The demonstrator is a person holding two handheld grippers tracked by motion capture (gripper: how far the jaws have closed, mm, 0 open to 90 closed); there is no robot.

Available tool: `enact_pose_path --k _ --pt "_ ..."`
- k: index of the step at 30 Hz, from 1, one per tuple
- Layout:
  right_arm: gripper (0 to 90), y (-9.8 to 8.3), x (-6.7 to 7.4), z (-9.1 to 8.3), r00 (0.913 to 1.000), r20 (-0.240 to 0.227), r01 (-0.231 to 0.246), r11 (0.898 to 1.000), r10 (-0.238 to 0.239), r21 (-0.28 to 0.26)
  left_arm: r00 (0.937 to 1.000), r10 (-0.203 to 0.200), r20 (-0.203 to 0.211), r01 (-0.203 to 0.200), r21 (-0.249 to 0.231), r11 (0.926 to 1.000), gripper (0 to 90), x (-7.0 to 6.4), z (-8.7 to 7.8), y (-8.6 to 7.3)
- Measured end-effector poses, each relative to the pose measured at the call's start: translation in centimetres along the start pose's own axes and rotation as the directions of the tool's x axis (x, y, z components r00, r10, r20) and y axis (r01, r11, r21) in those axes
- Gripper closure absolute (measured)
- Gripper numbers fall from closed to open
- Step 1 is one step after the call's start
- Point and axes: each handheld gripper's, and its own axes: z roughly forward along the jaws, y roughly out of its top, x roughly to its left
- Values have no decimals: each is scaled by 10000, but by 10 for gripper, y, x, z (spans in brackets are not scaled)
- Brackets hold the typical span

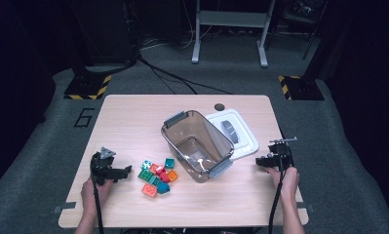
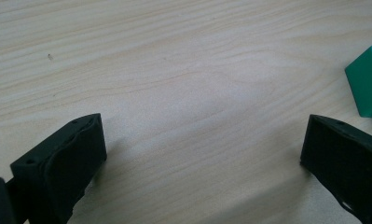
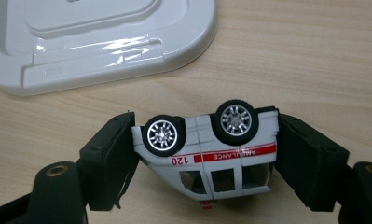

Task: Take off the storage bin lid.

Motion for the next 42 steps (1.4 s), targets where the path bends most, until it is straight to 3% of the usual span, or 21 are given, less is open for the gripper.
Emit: enact_pose_path --k 12,14,15,16,17,18,20,23,26,30,35,36,37,42 --pt "254 0 1 0 9997 156 217 9995 -213 -227 10000 12 2 -12 5 10000 0 0 0 0" --pt "268 1 1 -3 10000 22 48 9994 -47 -333 10000 -19 -5 19 -11 10000 0 0 0 0" --pt "298 2 1 -6 10000 -20 9 9987 -10 -510 10000 -24 0 24 -11 10000 0 0 0 0" --pt "534 3 1 -10 9999 96 65 9978 -59 -652 10000 -10 2 10 -17 10000 0 0 0 0" --pt "642 4 0 -15 9999 -148 -19 9928 1 -1196 10000 35 8 -35 21 10000 0 0 0 0" --pt "606 6 -1 -19 9995 -309 -127 9910 87 -1331 10000 20 -1 -20 11 10000 0 0 0 0" --pt "521 9 0 -19 10000 70 66 9946 -59 -1037 10000 -32 -4 32 -19 10000 0 0 0 0" --pt "441 6 -3 -16 9999 -47 -165 9965 161 -817 10000 32 9 -32 19 10000 0 0 0 0" --pt "395 1 -7 -18 9989 -453 -190 9957 150 -905 10000 39 9 -39 21 10000 0 0 0 0" --pt "303 -4 -7 -29 9961 -790 284 9919 -384 -1237 10000 -32 -5 32 -19 10000 0 0 0 0" --pt "182 -10 2 -35 9913 -944 834 9929 -914 -849 10000 31 8 -31 18 10000 0 0 0 0" --pt "175 -12 5 -35 9920 -919 810 9950 -861 -577 10000 -54 -1 54 -30 10000 0 0 0 0" --pt "179 -14 5 -33 9892 -955 1059 9928 -1109 -558 10000 35 6 -35 19 10000 0 0 0 0" --pt "268 -26 7 -25 9868 -1031 1232 9922 -1247 -211 10000 33 8 -33 19 10000 0 0 0 0"
